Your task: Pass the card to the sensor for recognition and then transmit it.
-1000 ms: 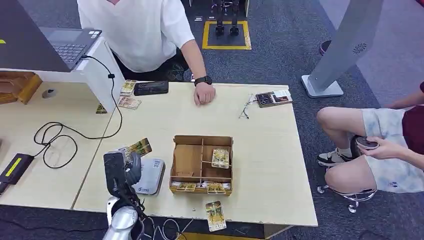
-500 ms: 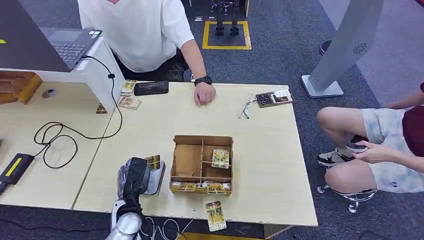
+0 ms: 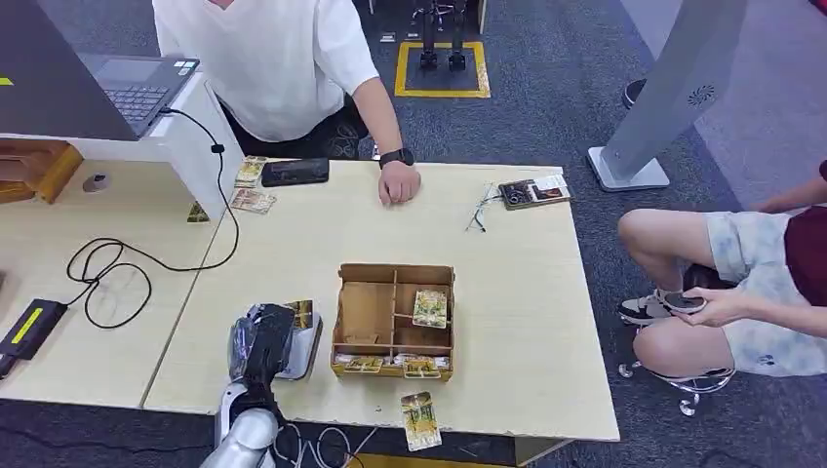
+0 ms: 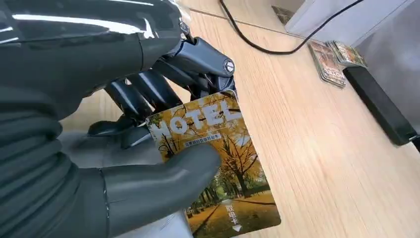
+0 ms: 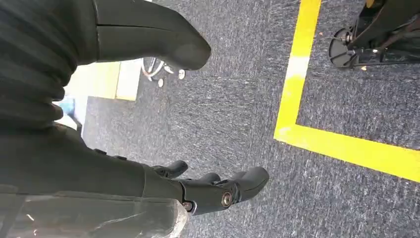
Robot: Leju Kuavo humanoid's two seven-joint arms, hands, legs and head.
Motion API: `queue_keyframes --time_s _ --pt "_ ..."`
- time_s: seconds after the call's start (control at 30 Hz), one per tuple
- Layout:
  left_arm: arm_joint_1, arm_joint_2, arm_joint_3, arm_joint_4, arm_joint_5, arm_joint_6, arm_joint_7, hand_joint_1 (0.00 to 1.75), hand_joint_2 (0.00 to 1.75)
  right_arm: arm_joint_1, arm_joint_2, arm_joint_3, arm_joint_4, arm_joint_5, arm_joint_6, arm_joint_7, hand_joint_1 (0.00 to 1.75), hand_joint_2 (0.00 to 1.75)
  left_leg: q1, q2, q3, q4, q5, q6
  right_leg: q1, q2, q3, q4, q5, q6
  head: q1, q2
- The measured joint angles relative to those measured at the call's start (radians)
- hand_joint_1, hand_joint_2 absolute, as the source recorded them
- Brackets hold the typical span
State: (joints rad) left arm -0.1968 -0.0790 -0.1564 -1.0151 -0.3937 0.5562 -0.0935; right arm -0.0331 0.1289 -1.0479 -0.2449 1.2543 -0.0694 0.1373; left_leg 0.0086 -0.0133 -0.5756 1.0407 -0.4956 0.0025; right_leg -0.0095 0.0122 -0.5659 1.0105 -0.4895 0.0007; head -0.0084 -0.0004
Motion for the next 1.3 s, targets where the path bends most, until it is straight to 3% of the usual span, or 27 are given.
queue_keyframes --time_s 0.3,0.43,0.63,0.83,1.0,1.17,1.3 --pt "-0.014 -0.001 0.03 0.074 0.044 0.111 -0.077 1.75 1.75 0.0 0.0 -0.004 0.0 0.026 -0.005 -0.008 0.0 1.75 0.0 0.0 0.0 0.0 0.0 0.0 0.0 0.0 0.0 0.0 0.0 0.0 0.0 0.0" --pt "-0.027 -0.012 0.093 0.097 0.041 0.114 -0.123 1.75 1.75 -0.001 0.0 -0.005 0.0 0.034 -0.008 -0.009 0.0 1.75 0.0 0.0 0.0 0.0 0.0 0.0 0.0 0.0 0.0 0.0 0.0 0.0 0.0 0.0" --pt "-0.049 -0.029 0.182 0.127 0.206 0.114 -0.201 1.75 1.75 -0.002 0.0 -0.005 0.0 0.05 -0.011 -0.009 0.0 1.75 0.0 0.0 0.0 0.0 0.0 0.0 0.0 0.0 0.0 0.0 0.0 0.0 0.0 0.0" --pt "-0.063 -0.04 0.242 0.156 0.246 0.114 -0.238 1.75 1.75 -0.003 0.0 -0.006 0.0 0.051 -0.012 -0.009 0.0 1.75 0.0 0.0 0.0 0.0 0.0 0.0 0.0 0.0 0.0 0.0 0.0 0.0 0.0 0.0" --pt "-0.065 -0.054 0.282 0.165 0.188 0.114 -0.267 1.75 1.75 -0.003 0.0 -0.006 0.0 0.053 -0.012 -0.01 0.0 1.75 0.0 0.0 0.0 0.0 0.0 0.0 0.0 0.0 0.0 0.0 0.0 0.0 0.0 0.0" --pt "-0.064 -0.122 0.427 0.128 -0.037 0.114 -0.417 1.75 1.75 -0.003 0.0 -0.007 0.0 0.067 -0.012 -0.01 0.0 1.75 0.0 -0.001 0.0 0.0 0.0 0.0 0.0 0.0 0.0 0.0 0.0 0.0 0.0 0.0" --pt "-0.047 -0.185 0.477 0.018 -0.096 0.114 -0.476 1.75 1.75 -0.003 0.0 -0.007 0.0 0.069 -0.012 -0.009 0.0 1.75 0.0 -0.001 0.0 0.0 0.0 0.0 0.0 0.0 0.0 0.0 0.0 0.0 0.0 0.0"
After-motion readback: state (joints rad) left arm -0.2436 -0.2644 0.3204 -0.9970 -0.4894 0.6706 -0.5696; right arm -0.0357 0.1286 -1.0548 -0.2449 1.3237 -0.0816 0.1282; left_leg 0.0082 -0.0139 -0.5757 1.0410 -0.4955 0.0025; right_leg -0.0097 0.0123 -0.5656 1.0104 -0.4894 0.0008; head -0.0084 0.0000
